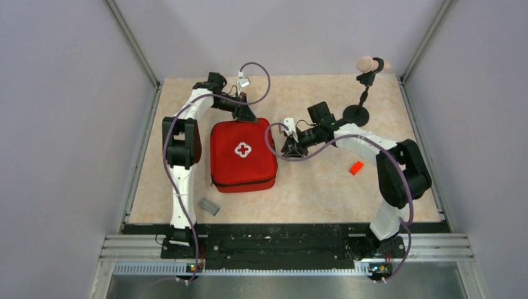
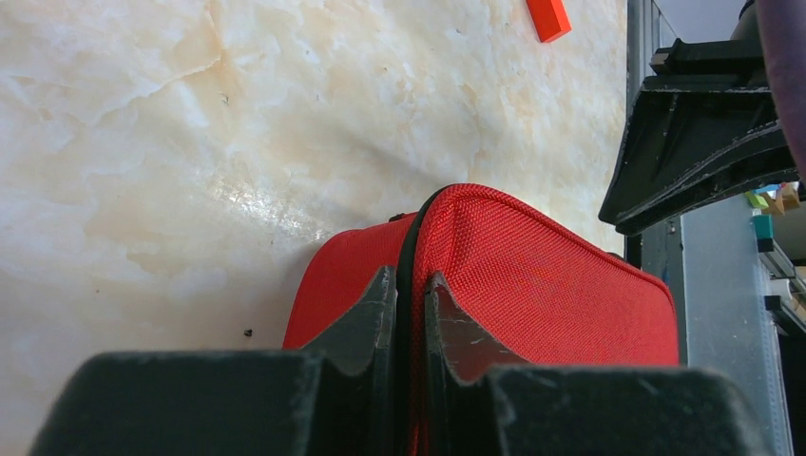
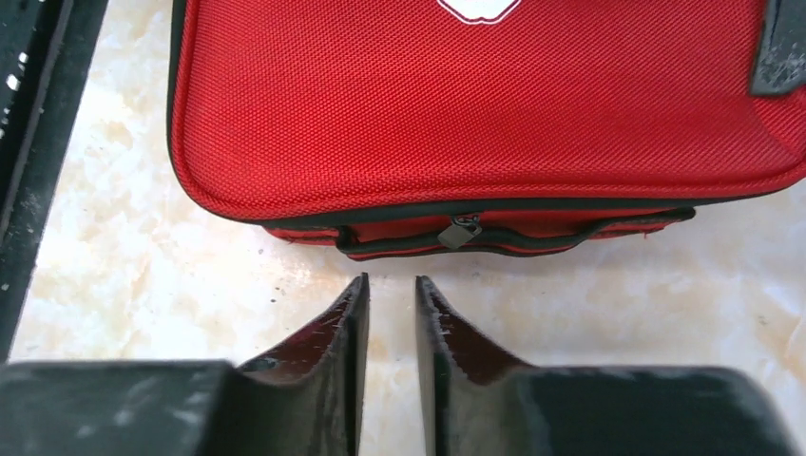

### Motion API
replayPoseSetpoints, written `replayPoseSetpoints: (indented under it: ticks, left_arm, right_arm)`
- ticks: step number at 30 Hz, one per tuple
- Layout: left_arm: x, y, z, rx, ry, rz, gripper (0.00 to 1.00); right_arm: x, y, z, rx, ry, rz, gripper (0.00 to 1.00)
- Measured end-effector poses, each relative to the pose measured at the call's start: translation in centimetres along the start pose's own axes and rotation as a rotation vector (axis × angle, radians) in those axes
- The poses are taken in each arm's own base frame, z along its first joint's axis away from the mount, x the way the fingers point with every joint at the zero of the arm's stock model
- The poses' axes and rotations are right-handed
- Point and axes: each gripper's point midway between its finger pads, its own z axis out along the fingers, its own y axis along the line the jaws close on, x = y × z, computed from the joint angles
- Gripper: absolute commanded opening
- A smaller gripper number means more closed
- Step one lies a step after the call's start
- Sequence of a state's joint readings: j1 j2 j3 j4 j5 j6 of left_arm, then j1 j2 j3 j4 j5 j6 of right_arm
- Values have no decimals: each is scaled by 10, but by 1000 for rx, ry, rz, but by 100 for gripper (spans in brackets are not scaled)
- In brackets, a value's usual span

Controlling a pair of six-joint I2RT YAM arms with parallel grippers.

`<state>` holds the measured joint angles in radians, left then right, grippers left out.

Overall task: Organize the medicine kit
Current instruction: Zip the medicine box at the center of the board.

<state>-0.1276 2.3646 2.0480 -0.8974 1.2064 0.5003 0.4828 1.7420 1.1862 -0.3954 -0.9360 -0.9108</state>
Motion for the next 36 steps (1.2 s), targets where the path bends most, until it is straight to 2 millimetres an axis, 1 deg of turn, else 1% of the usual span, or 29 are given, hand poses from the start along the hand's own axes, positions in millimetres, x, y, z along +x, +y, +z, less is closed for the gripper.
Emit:
replayPoseSetpoints:
  ticks: [2,4,6,10,13,16,19,24,29,31,32,36]
  left_arm:
    - [0,0,0,0,0,0,0]
    - [0,0,0,1,0,0,0]
    - [0,0,0,2,1,4,0]
    - [1,-1,0,4,3,17,0]
    - [1,-2,0,7,4,25,0]
    - [-1,-5,-1,9,6,33,0]
    - [-1,-7,-1,10,7,36,0]
    - [-2,-9,0,11,8,38,0]
    - [-2,-8,-1,6,10,37,0]
    - [-1,-7,-1,2,12,34,0]
    - [-1,-7,-1,-1,14,32,0]
    - [-1,-5,-2,-11,15,21,0]
  right_arm:
    - [-1,-3,1,14,-8,12,41]
    - [-2,-8,3,28,-23,25,45]
    - [-2,-12,6,35,-36,33,48]
    - [8,-16,18,9,-52,76,49]
    - [14,-22,27,-8,-56,105,48]
    - [14,-28,33,-20,-69,110,48]
    - [6,-33,35,-24,-84,97,47]
    - [-2,-33,37,-34,-101,89,37]
    - [-3,-26,40,-65,-102,107,15]
    - [-2,-23,42,-78,-100,118,3]
    - [-1,-23,42,-80,-99,118,0]
    - [3,-21,42,-75,-79,131,0]
